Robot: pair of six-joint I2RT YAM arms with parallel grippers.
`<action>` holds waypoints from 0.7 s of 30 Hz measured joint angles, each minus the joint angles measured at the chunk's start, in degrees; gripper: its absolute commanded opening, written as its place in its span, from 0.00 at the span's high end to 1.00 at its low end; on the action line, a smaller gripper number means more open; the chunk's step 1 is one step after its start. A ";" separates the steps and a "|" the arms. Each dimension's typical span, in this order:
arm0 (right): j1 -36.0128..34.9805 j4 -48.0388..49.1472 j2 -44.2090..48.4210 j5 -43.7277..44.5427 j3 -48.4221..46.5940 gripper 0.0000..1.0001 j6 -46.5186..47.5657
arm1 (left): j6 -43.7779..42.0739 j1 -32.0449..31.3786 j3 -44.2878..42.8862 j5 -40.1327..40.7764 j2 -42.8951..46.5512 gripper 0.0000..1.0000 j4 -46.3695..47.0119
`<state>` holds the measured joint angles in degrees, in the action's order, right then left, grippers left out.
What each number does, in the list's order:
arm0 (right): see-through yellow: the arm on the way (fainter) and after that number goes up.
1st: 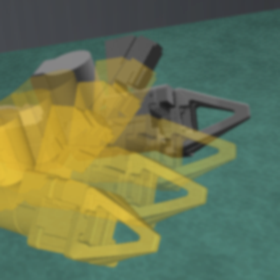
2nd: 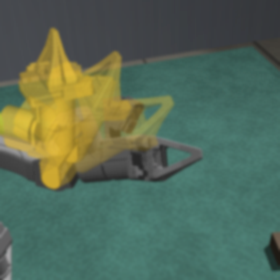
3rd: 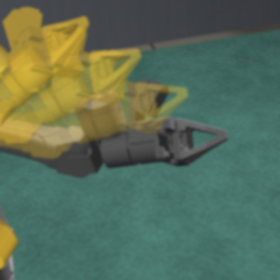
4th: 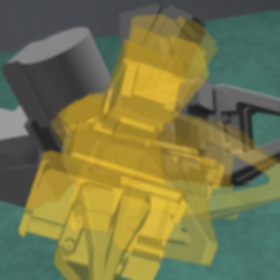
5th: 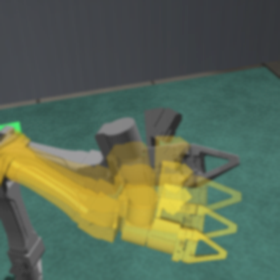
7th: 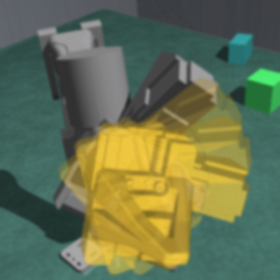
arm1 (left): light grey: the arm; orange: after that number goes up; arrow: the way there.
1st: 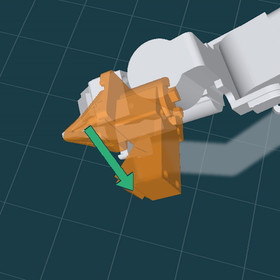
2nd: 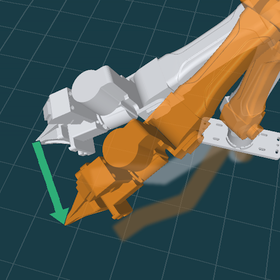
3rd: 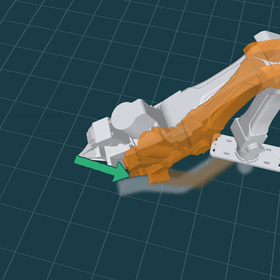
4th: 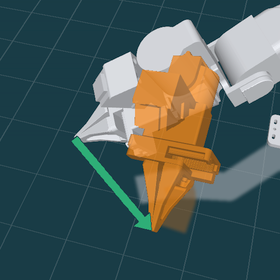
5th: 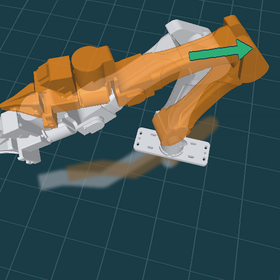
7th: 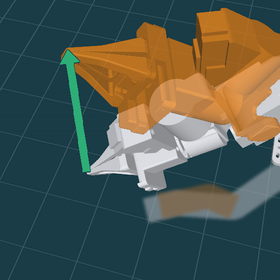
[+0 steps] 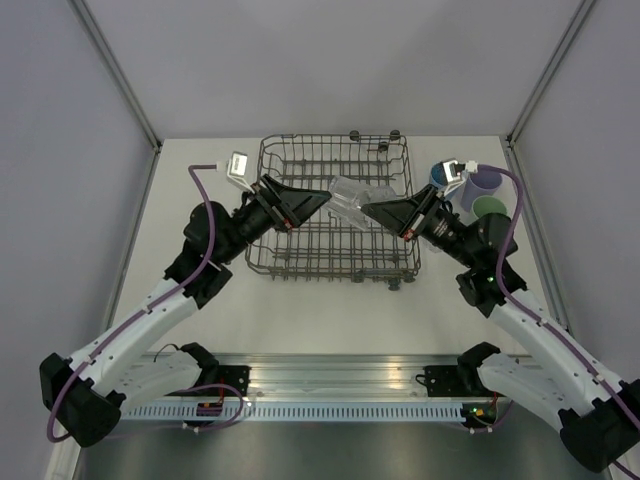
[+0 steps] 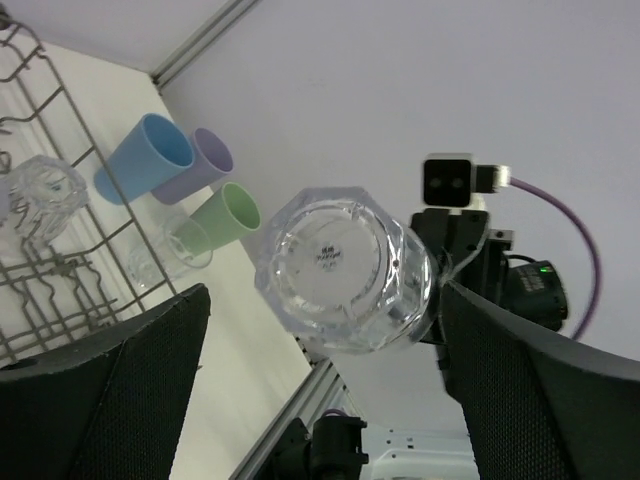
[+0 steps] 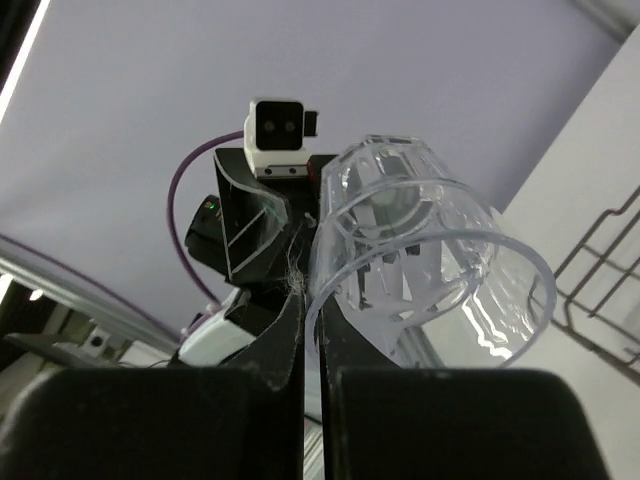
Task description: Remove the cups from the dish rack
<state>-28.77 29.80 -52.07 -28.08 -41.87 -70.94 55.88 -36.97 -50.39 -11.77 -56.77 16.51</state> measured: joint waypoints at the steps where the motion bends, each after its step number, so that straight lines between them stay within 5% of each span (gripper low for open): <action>1: 0.00 -4.22 0.81 1.05 -1.60 0.99 2.54 | -0.09 0.02 -0.02 0.76 0.11 0.00 -1.07; 12: 0.00 -52.00 6.23 20.37 -20.31 0.99 30.91 | -7.69 0.42 -6.34 12.68 6.60 0.00 -21.24; 21: 0.02 -86.73 -1.92 45.05 -39.93 1.00 45.81 | -18.34 0.48 -13.18 16.85 11.89 0.00 -36.92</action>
<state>-28.75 -56.93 -54.00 16.97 -81.80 -25.12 37.54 -36.49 -63.57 5.08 -44.88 -20.40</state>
